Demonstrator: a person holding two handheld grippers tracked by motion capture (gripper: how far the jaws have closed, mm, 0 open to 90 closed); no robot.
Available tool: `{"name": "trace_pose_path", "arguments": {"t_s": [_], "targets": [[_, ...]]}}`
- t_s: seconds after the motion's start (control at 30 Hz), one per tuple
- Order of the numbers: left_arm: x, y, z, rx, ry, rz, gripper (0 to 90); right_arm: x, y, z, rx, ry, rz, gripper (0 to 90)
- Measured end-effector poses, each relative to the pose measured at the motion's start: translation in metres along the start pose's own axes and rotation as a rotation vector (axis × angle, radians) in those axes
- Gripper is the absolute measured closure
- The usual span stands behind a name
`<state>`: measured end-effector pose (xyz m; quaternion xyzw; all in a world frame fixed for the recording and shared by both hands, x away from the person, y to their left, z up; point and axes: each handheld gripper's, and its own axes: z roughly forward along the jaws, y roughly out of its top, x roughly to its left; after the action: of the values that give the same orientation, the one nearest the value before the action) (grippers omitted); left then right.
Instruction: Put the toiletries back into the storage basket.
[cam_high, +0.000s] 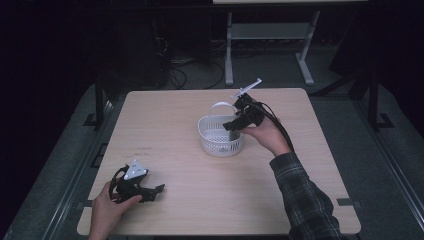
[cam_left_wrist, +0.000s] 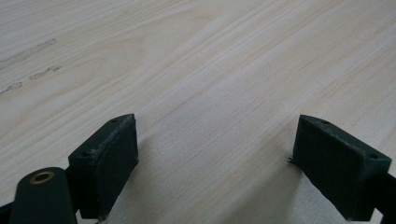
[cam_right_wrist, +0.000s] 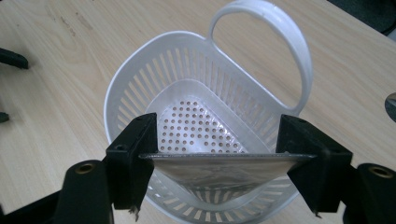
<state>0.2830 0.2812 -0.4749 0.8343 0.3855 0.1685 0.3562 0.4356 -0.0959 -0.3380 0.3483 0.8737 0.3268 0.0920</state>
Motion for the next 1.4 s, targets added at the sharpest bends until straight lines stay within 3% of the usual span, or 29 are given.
{"name": "trace_pose_path", "arguments": {"t_s": [0.7,0.83,1.07,1.4], "targets": [[0.000,0.000,0.000,-0.001,0.000,-0.001,13.1,-0.001,-0.007,0.014,0.059,-0.008,-0.003,29.0],[0.000,0.000,0.000,-0.001,0.000,0.000,13.1,-0.001,-0.006,0.012,0.049,0.003,0.011,25.1],[0.000,0.000,0.000,-0.001,-0.001,-0.001,13.1,-0.002,-0.008,0.009,0.044,-0.025,0.011,14.6],[0.000,0.000,0.000,-0.001,0.000,0.000,13.1,-0.003,-0.017,-0.005,0.002,-0.033,0.017,13.1]]}}
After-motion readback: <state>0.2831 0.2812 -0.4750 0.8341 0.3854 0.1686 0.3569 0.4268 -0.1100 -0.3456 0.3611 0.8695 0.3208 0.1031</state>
